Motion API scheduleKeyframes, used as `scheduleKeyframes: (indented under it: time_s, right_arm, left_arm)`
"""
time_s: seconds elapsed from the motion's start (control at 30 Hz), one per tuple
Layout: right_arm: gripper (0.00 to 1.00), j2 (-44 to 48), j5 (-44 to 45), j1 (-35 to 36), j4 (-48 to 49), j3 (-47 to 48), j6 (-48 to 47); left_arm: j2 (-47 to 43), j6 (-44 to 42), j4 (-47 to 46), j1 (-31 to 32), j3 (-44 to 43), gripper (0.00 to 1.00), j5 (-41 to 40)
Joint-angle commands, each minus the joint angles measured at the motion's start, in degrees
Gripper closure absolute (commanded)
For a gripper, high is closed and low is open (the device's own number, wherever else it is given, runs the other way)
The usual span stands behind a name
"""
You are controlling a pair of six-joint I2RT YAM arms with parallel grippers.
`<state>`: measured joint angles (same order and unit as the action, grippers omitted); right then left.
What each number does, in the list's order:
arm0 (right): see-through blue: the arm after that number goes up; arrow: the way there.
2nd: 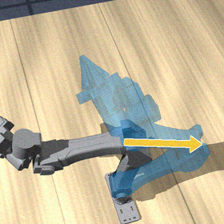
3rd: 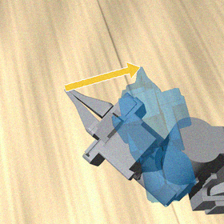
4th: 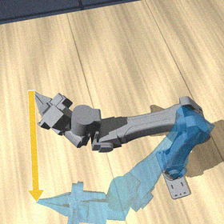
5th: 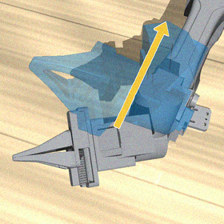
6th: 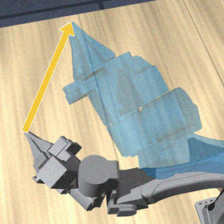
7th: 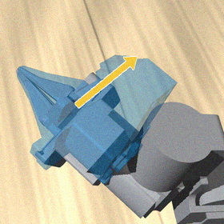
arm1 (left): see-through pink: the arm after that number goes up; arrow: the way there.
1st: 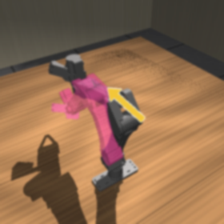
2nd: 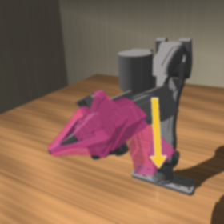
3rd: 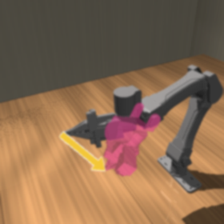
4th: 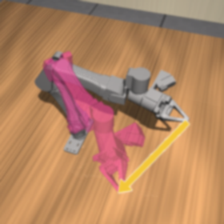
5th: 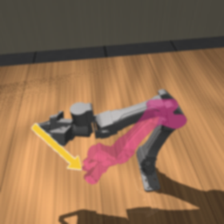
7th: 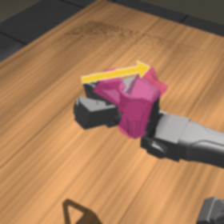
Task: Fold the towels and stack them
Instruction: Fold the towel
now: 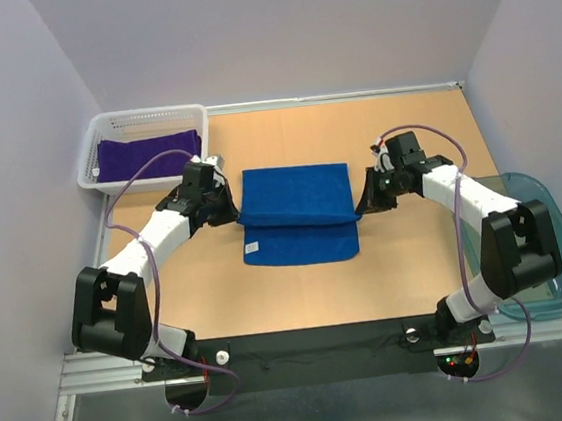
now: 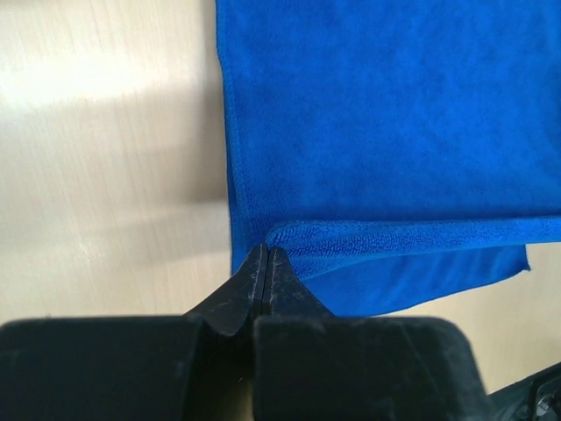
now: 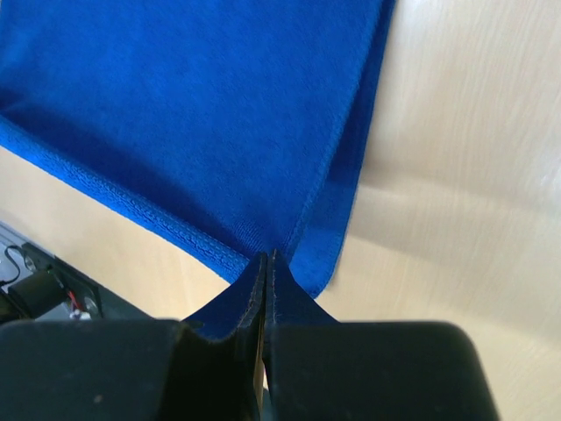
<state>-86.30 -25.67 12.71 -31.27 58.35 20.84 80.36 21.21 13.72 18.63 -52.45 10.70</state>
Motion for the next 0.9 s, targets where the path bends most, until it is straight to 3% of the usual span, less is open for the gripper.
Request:
scheduleKeyframes:
  time_s: [0.0,0.47,0.87]
  right_arm:
    - [0.99,-2.2,-0.6,-0.8,-1.9,-2.7,1.3]
    - [1.00,-7.7,4.1,-0.8,-1.6,-4.9,0.3]
    - [0.99,-2.9,4.5,-0.8,-2.1,-2.4,1.4]
  left_arm:
    - [1.4,0.9,2.4,-0.5,2.4,1.00,-1.8]
    - [7.3,2.0,0.2,1.2,5.3,1.00,-0.5]
    - [1.5,2.6,3.5,1.5,2.4,1.00,-3.1]
